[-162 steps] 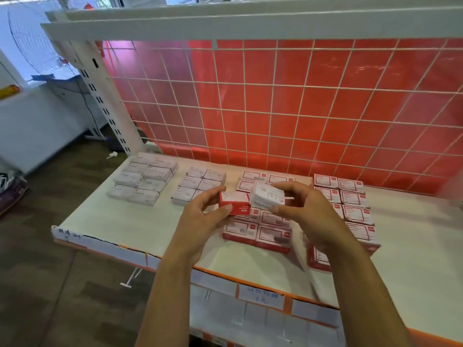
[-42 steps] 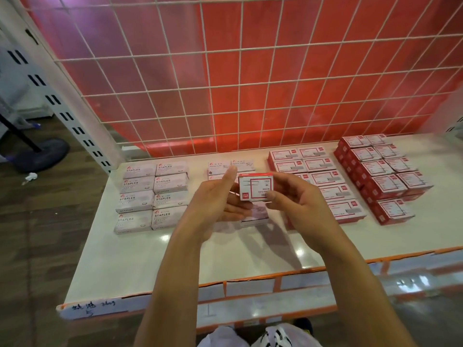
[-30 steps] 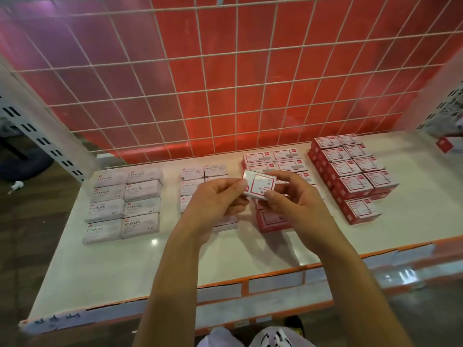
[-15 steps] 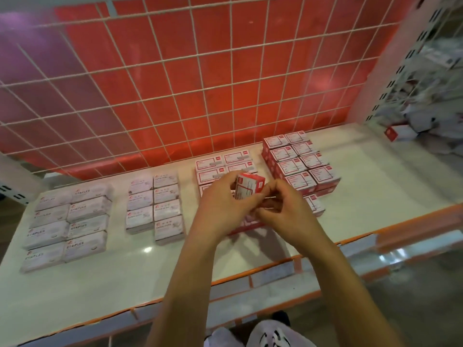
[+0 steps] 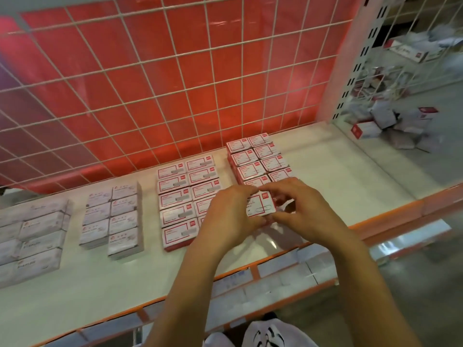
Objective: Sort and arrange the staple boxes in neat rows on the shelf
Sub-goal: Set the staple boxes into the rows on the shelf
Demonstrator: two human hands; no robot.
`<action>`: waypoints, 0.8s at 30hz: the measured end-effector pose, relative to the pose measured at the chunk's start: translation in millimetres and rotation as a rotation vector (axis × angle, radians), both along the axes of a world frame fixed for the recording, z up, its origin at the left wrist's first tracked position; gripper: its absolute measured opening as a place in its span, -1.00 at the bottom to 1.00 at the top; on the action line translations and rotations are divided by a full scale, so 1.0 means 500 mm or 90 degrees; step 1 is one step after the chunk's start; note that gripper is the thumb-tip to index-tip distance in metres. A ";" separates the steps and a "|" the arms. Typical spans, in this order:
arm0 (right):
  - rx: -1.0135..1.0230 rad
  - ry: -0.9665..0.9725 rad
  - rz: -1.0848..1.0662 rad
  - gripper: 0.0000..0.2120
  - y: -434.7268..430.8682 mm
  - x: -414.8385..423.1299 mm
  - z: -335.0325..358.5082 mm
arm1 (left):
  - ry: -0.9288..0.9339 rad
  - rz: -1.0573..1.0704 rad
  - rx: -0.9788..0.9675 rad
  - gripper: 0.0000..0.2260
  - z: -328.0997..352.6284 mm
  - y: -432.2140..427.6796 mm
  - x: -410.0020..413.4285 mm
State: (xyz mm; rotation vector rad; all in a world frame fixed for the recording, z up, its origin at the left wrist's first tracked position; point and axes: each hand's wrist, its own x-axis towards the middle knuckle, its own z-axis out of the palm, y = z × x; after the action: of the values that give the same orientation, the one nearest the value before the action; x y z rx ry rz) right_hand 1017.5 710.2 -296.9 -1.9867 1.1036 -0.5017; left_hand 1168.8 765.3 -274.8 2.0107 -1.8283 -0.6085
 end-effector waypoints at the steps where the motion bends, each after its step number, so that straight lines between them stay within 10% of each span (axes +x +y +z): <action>1: 0.000 0.006 -0.007 -0.47 -0.008 -0.013 -0.003 | -0.014 0.002 -0.005 -0.48 -0.006 -0.002 -0.007; 24: 0.087 0.084 -0.075 -0.55 -0.101 -0.114 -0.070 | -0.108 0.222 -0.080 -0.39 -0.117 -0.001 -0.084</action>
State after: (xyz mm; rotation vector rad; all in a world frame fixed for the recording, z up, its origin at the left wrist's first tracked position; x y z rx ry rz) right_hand 960.5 659.8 -332.0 -1.8651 1.3072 -0.3505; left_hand 1126.6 764.8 -333.2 2.2768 -1.5042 -0.2232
